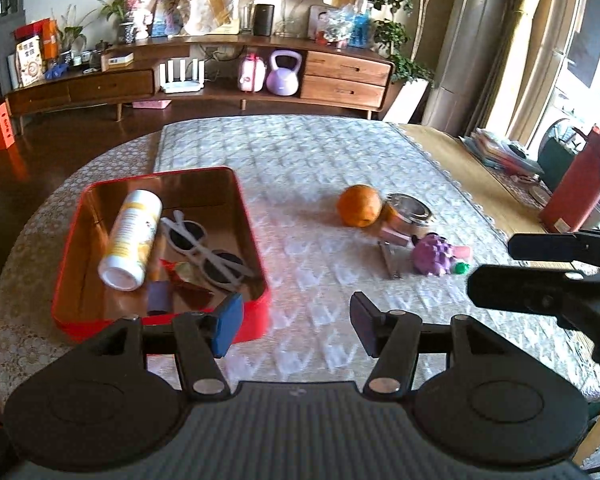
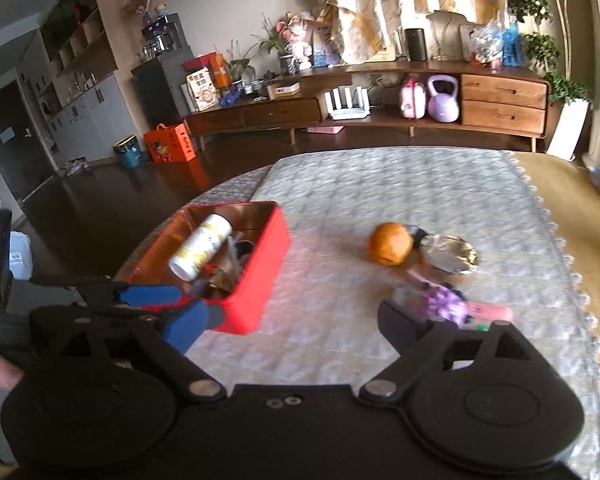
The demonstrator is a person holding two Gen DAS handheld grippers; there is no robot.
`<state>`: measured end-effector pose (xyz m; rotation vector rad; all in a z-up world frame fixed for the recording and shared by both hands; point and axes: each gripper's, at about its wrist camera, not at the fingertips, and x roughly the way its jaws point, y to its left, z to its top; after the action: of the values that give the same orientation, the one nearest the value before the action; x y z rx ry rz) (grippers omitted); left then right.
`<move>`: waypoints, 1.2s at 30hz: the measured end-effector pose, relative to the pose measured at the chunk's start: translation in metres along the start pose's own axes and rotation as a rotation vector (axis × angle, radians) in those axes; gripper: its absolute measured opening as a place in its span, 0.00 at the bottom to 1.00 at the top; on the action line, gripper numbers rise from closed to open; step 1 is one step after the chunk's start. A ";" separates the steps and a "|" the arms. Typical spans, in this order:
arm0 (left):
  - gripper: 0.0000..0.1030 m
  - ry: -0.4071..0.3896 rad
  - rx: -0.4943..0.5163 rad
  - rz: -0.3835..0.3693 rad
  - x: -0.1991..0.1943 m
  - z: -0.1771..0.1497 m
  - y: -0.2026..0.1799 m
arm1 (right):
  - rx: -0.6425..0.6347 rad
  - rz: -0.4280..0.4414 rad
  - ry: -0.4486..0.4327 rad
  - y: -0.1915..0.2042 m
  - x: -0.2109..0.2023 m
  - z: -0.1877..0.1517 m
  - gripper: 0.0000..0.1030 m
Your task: Organize rigid objects
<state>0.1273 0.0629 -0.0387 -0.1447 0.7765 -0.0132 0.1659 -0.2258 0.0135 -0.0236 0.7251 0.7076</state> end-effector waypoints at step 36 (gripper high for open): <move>0.81 0.047 0.058 0.012 0.147 0.018 -0.085 | -0.236 -0.128 0.005 -0.099 0.052 -0.034 0.91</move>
<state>0.2484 -0.0282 -0.1174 -0.0851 0.8234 -0.0275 0.2322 -0.2800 -0.0654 -0.2853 0.6360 0.6676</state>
